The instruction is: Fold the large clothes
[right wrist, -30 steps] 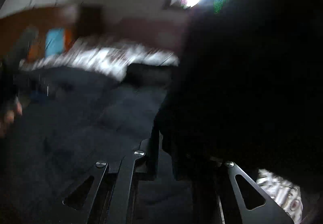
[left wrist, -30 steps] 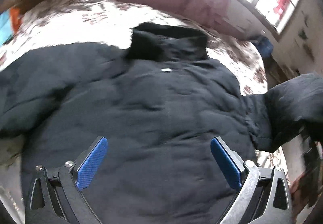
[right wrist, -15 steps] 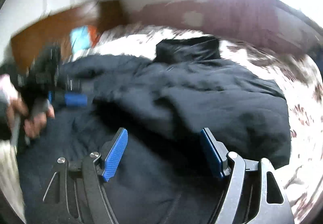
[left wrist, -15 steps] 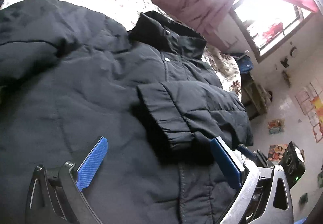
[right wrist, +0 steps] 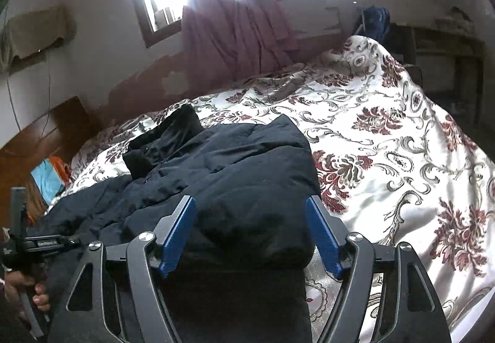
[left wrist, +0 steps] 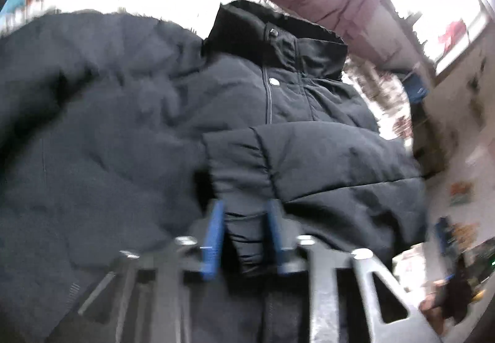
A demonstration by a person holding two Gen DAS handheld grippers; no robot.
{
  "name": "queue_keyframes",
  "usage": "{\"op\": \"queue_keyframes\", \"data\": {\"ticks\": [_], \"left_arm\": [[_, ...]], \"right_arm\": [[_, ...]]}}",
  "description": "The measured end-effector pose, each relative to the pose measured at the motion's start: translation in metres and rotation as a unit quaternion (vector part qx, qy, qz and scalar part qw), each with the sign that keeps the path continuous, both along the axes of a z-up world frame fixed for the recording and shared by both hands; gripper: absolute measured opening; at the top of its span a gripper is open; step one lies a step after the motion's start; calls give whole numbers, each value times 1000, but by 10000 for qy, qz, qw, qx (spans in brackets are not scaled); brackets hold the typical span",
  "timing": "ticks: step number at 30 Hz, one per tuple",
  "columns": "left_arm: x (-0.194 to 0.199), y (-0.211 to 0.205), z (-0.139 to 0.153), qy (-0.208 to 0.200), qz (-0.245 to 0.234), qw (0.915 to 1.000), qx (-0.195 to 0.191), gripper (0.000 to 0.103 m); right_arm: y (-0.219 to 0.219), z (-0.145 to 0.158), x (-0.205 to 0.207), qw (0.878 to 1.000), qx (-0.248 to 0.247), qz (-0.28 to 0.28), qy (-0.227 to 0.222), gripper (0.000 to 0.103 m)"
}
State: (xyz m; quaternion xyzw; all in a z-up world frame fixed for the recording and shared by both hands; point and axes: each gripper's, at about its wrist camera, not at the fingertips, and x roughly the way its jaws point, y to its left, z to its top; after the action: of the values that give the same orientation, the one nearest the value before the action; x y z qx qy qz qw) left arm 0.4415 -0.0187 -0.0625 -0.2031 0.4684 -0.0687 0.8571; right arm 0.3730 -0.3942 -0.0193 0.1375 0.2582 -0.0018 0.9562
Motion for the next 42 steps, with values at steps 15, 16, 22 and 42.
{"op": "queue_keyframes", "data": {"ticks": [15, 16, 22, 42], "left_arm": [[-30, 51, 41, -913, 781, 9750, 1871, 4], [-26, 51, 29, -751, 728, 9769, 1863, 4], [-10, 54, -10, -165, 611, 9841, 1661, 4], [-62, 128, 4, -305, 1276, 9900, -524, 93]], "right_arm": [[55, -25, 41, 9927, -480, 902, 635, 26], [57, -35, 46, 9908, -509, 929, 837, 26], [61, -52, 53, 9886, -473, 953, 1067, 26], [90, -6, -23, 9908, -873, 1009, 211, 91]]}}
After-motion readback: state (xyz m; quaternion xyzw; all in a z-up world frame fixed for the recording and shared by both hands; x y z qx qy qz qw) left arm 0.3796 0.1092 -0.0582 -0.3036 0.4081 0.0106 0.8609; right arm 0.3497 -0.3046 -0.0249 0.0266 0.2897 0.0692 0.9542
